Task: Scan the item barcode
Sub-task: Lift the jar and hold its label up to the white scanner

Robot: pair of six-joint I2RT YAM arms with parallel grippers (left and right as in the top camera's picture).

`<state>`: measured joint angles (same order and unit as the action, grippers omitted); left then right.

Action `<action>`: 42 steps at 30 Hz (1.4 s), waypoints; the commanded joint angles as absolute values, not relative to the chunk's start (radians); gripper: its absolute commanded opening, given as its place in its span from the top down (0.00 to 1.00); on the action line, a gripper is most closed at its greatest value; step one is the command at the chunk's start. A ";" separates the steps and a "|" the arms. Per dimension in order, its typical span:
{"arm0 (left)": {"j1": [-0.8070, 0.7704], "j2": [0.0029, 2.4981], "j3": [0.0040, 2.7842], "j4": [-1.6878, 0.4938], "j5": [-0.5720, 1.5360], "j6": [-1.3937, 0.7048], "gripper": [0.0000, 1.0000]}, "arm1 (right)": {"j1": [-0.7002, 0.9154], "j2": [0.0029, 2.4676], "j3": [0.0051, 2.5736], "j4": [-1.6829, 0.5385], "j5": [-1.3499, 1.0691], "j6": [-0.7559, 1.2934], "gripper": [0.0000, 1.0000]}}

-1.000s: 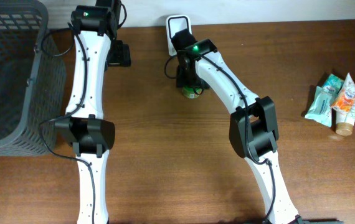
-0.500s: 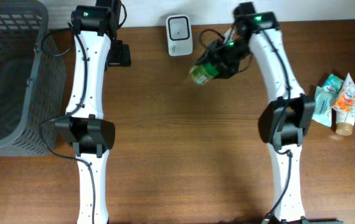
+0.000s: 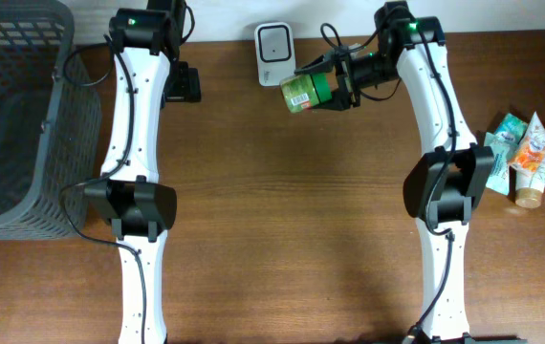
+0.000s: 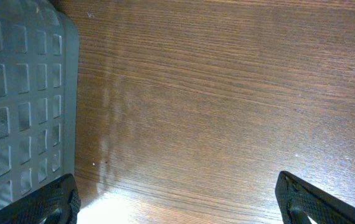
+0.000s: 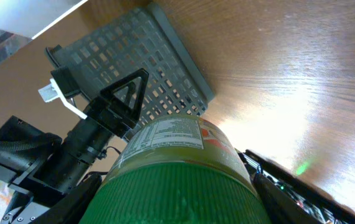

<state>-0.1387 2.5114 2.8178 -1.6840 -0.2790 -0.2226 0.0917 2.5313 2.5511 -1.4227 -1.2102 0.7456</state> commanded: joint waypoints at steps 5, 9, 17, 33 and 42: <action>-0.142 2.504 2.812 -1.685 -0.292 -0.204 0.01 | 0.138 2.522 2.575 -1.299 -1.264 0.870 0.47; -0.142 2.504 2.812 -1.685 -0.292 -0.204 0.01 | 0.147 2.522 2.575 -1.274 -1.252 0.873 0.47; -0.142 2.504 2.812 -1.684 -0.292 -0.204 0.01 | 0.165 2.522 2.575 -1.207 -1.105 0.873 0.46; -0.142 2.504 2.812 -1.685 -0.292 -0.204 0.01 | 0.385 2.535 2.572 -0.537 0.173 0.436 0.41; -0.142 2.504 2.812 -1.685 -0.292 -0.204 0.01 | 0.388 2.633 2.569 -0.309 0.173 0.418 0.41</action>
<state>-0.1390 2.5114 2.8178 -1.6836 -0.2813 -0.2195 0.3889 2.6282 2.5507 -0.3351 0.1535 0.4294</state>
